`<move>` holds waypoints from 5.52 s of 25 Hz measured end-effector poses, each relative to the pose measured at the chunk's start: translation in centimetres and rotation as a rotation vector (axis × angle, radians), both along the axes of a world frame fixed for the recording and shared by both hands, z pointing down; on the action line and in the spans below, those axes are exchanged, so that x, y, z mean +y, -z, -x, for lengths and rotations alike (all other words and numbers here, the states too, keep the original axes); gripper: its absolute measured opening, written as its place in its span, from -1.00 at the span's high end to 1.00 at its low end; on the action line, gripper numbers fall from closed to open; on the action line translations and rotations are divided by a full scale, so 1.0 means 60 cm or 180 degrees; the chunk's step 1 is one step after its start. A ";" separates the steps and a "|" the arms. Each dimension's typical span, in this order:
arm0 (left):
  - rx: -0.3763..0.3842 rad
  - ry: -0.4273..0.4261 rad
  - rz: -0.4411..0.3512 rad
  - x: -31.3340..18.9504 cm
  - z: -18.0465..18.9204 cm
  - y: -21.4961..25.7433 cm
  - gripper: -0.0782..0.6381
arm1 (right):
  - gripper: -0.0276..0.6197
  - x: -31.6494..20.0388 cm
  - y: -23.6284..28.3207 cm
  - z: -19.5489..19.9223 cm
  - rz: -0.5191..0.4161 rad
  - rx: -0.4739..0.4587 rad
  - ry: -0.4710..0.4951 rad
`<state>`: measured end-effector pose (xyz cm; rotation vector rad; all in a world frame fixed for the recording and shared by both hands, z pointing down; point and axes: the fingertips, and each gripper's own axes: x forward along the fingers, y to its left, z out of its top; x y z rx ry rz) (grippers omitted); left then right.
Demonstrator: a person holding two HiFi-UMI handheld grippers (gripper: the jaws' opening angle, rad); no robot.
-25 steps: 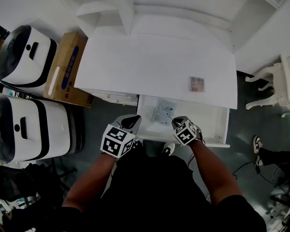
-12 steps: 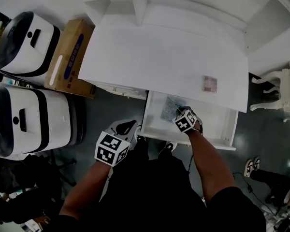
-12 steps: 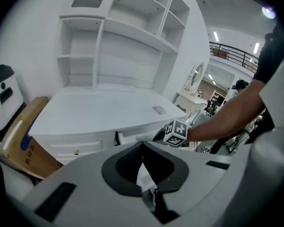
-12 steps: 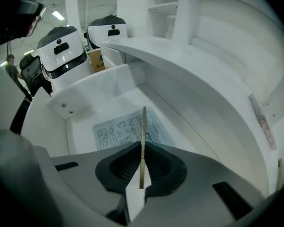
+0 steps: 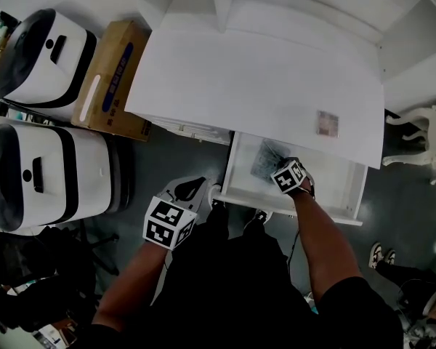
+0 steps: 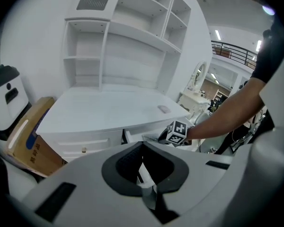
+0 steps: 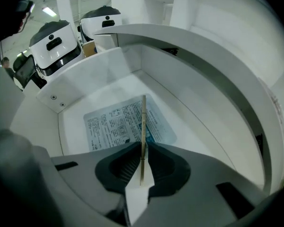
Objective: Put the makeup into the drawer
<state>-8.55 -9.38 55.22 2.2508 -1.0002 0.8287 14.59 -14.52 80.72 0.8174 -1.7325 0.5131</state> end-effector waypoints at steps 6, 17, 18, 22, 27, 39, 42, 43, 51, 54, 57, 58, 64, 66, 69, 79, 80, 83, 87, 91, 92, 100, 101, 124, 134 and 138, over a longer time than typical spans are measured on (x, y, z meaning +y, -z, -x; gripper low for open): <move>0.0087 -0.0052 0.0002 -0.003 -0.011 -0.003 0.77 | 0.71 0.018 0.021 0.000 0.0012 -0.0046 -0.0007; 0.0284 -0.0244 -0.0170 -0.042 -0.051 0.022 0.77 | 0.70 0.040 0.190 -0.004 -0.0302 -0.0907 -0.0816; 0.0298 -0.0276 -0.0177 -0.043 -0.057 0.023 0.77 | 0.70 0.044 0.211 -0.006 -0.0344 -0.1010 -0.0888; 0.0353 -0.0422 -0.0182 -0.047 -0.080 0.032 0.77 | 0.70 0.062 0.302 -0.007 -0.0515 -0.1441 -0.1183; 0.0453 -0.0556 -0.0306 -0.066 -0.103 0.069 0.77 | 0.71 0.081 0.429 0.012 -0.0811 -0.2106 -0.1405; 0.0555 -0.0763 -0.0410 -0.053 -0.142 0.107 0.77 | 0.81 0.105 0.526 0.006 -0.1342 -0.2320 -0.1456; 0.0519 -0.0772 -0.0434 -0.054 -0.140 0.110 0.77 | 0.81 0.102 0.523 -0.003 -0.1365 -0.2332 -0.1551; 0.0511 -0.0768 -0.0436 -0.054 -0.139 0.109 0.77 | 0.81 0.102 0.521 -0.004 -0.1352 -0.2348 -0.1585; 0.0496 -0.0700 -0.0408 -0.046 -0.139 0.102 0.77 | 0.81 0.094 0.511 -0.010 -0.1301 -0.2363 -0.1718; 0.0482 -0.0678 -0.0391 -0.047 -0.136 0.100 0.77 | 0.81 0.095 0.508 -0.008 -0.1292 -0.2319 -0.1679; 0.0440 -0.0684 -0.0387 -0.045 -0.133 0.098 0.77 | 0.81 0.094 0.504 -0.007 -0.1273 -0.2312 -0.1667; 0.0436 -0.0689 -0.0386 -0.044 -0.134 0.097 0.77 | 0.81 0.093 0.503 -0.007 -0.1269 -0.2312 -0.1667; 0.0514 -0.0629 -0.0344 -0.048 -0.141 0.094 0.77 | 0.81 0.092 0.493 -0.007 -0.1227 -0.2290 -0.1644; 0.0493 -0.0599 -0.0332 -0.051 -0.139 0.091 0.77 | 0.81 0.092 0.492 -0.007 -0.1223 -0.2262 -0.1625; 0.0483 -0.0584 -0.0304 -0.054 -0.138 0.086 0.77 | 0.81 0.089 0.486 -0.010 -0.1210 -0.2219 -0.1614; 0.0304 -0.0620 -0.0273 -0.060 -0.141 0.063 0.77 | 0.81 0.048 0.424 -0.058 -0.1258 -0.1537 -0.1429; 0.0268 -0.0625 -0.0254 -0.061 -0.139 0.057 0.77 | 0.80 0.038 0.413 -0.068 -0.1277 -0.1394 -0.1380; 0.0185 -0.0550 -0.0127 -0.065 -0.126 0.035 0.77 | 0.76 0.000 0.383 -0.100 -0.1342 -0.1017 -0.1269; 0.0187 -0.0378 0.0011 -0.067 -0.108 0.018 0.77 | 0.49 -0.054 0.330 -0.131 -0.1216 -0.0784 -0.1124; 0.0160 -0.0321 0.0112 -0.064 -0.101 0.007 0.77 | 0.23 -0.105 0.279 -0.149 -0.1015 -0.0476 -0.0649; 0.0161 -0.0308 0.0134 -0.063 -0.100 0.005 0.77 | 0.15 -0.114 0.271 -0.151 -0.0966 -0.0371 -0.0474; 0.0136 -0.0162 0.0199 -0.062 -0.087 -0.002 0.77 | 0.05 -0.148 0.234 -0.142 -0.0465 -0.0478 0.0182; 0.0136 -0.0145 0.0202 -0.063 -0.087 -0.002 0.77 | 0.05 -0.153 0.234 -0.143 -0.0422 -0.0573 0.0097; 0.0246 -0.0351 0.0131 -0.063 -0.140 0.008 0.77 | 0.05 -0.047 0.223 -0.141 -0.0283 -0.0722 0.0034; 0.0244 -0.0410 0.0093 -0.052 -0.145 0.014 0.77 | 0.06 -0.044 0.275 -0.181 -0.0901 -0.1798 -0.1758; 0.0207 -0.0381 0.0091 -0.043 -0.132 0.014 0.77 | 0.06 -0.012 0.237 -0.213 -0.0693 -0.2884 -0.3391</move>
